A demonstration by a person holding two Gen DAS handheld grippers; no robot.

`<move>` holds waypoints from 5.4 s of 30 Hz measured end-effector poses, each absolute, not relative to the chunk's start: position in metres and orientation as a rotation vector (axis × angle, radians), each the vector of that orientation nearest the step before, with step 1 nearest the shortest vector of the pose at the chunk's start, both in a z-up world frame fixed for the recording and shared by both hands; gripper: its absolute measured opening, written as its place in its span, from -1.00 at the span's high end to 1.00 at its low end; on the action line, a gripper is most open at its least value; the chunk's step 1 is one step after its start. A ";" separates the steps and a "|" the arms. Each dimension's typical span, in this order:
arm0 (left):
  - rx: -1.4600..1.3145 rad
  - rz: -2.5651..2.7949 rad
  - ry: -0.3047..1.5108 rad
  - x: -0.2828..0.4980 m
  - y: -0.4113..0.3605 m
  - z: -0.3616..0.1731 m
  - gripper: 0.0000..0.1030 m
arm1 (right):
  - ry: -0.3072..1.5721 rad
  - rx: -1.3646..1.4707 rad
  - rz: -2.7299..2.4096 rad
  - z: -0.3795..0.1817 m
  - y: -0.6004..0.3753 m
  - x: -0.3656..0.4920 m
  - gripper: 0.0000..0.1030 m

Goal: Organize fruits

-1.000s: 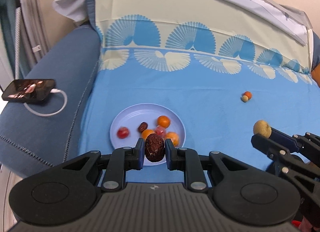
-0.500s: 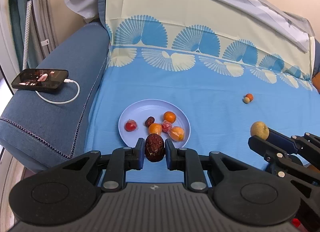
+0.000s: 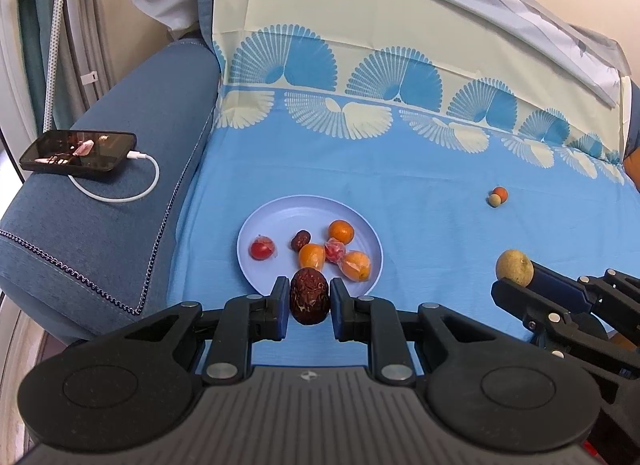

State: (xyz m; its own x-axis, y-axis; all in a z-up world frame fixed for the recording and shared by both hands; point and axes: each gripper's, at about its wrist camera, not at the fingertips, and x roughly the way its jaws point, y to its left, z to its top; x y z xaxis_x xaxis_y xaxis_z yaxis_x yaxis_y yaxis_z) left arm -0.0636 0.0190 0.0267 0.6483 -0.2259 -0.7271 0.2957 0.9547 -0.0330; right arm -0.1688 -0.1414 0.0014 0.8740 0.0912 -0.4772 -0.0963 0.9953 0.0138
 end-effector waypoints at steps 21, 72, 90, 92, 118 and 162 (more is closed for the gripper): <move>0.112 -0.295 0.865 -0.018 0.017 0.003 0.56 | 0.579 -0.024 0.106 -0.020 -0.137 -0.135 0.50; 0.431 -0.195 0.893 0.160 -0.033 -0.091 -0.99 | 0.807 -0.111 0.180 -0.106 -0.145 0.083 -0.81; 0.266 -0.134 0.944 0.012 0.026 -0.030 -0.99 | 0.701 -0.069 0.168 -0.034 -0.129 -0.092 -0.99; 0.258 -0.135 0.934 0.001 0.026 -0.025 -0.99 | 0.679 -0.065 0.146 -0.031 -0.129 -0.104 -0.99; 0.306 -0.195 0.796 -0.069 0.000 0.023 -0.99 | 0.554 -0.017 0.059 -0.008 -0.145 -0.167 -0.99; 0.380 -0.246 0.871 -0.041 -0.065 0.004 -0.99 | 0.594 0.220 -0.110 -0.035 -0.223 -0.156 -0.99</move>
